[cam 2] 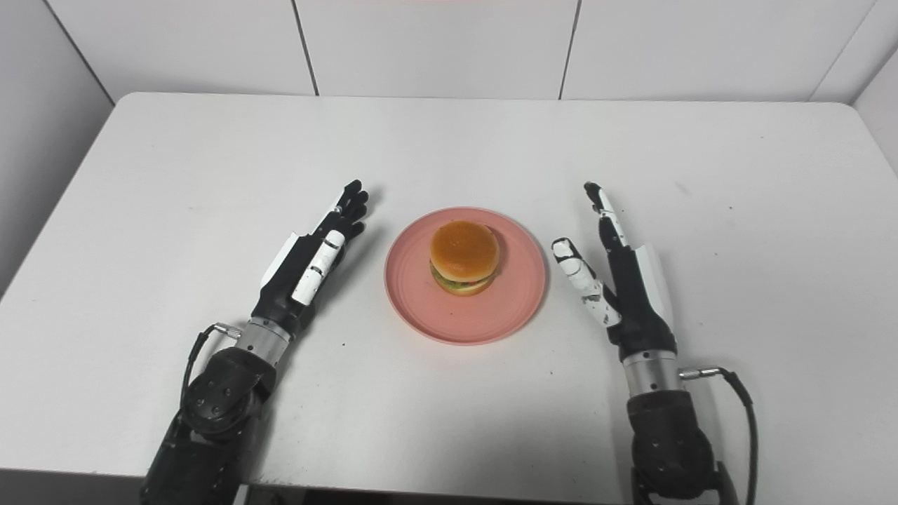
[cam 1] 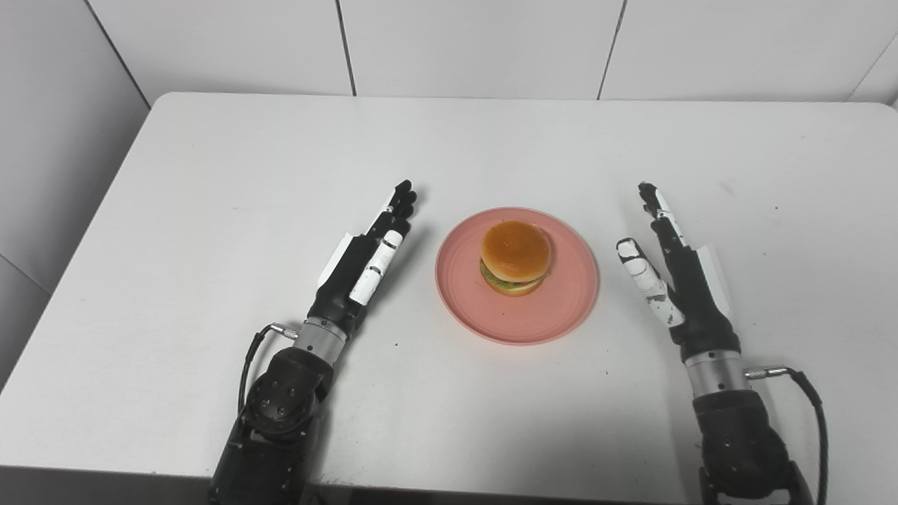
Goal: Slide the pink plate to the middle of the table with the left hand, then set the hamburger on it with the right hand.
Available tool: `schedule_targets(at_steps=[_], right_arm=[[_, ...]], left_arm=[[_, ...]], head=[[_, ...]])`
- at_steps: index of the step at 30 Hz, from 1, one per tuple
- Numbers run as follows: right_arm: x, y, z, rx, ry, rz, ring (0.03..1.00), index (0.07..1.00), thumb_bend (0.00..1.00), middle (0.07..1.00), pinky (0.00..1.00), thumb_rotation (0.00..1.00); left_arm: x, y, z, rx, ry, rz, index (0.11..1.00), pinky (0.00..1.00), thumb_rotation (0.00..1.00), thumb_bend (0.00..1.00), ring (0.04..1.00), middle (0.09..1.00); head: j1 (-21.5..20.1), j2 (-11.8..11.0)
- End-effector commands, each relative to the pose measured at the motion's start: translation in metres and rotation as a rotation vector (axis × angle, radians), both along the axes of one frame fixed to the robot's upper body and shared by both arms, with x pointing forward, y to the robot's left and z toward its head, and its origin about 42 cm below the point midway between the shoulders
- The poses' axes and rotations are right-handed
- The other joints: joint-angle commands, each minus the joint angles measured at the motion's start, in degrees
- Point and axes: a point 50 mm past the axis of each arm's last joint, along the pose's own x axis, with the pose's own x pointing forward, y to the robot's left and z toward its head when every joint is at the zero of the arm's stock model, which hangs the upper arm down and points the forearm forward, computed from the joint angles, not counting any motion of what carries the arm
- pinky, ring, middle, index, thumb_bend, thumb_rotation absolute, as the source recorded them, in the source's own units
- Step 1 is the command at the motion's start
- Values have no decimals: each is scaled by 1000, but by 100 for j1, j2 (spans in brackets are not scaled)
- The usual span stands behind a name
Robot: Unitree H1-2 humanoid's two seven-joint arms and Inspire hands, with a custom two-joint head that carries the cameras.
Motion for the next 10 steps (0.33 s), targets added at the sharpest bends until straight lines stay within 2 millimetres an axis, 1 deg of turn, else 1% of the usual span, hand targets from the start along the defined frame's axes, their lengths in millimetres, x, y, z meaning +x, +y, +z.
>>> schedule_targets(at_steps=[1,2,3,5,6,7,8,10], right_arm=[[2,2,14,30,-89,25,955,933,362,946,941,1000],[2,2,14,34,-77,32,954,934,352,947,939,1000],[2,2,14,38,-62,37,953,937,306,951,931,1000],[3,1,14,45,-36,46,952,941,267,955,921,1000],[4,0,15,47,-16,56,952,941,267,955,921,1000],[5,-2,15,49,-2,63,957,949,237,961,926,1000],[5,-3,15,48,12,71,959,952,227,963,928,1000],[6,-6,15,37,36,78,963,956,238,967,937,1000]], left_arm=[[-17,8,-16,35,9,10,1000,1000,1000,439,1000,1000],[-19,8,-17,37,9,14,1000,1000,1000,448,1000,1000],[-20,7,-16,36,8,19,1000,1000,1000,459,1000,1000],[-23,7,-16,29,3,26,1000,1000,1000,464,1000,1000],[-24,6,-17,26,-3,26,1000,1000,1000,464,1000,1000],[-25,6,-18,25,-6,26,1000,1000,1000,470,1000,1000],[-25,5,-19,24,-6,28,1000,1000,1000,472,1000,1000],[-26,4,-19,30,-6,27,1000,1000,1000,453,1000,1000]], head=[[0,9],[0,9],[17,44],[26,43],[45,38],[45,38],[67,32],[86,23]])
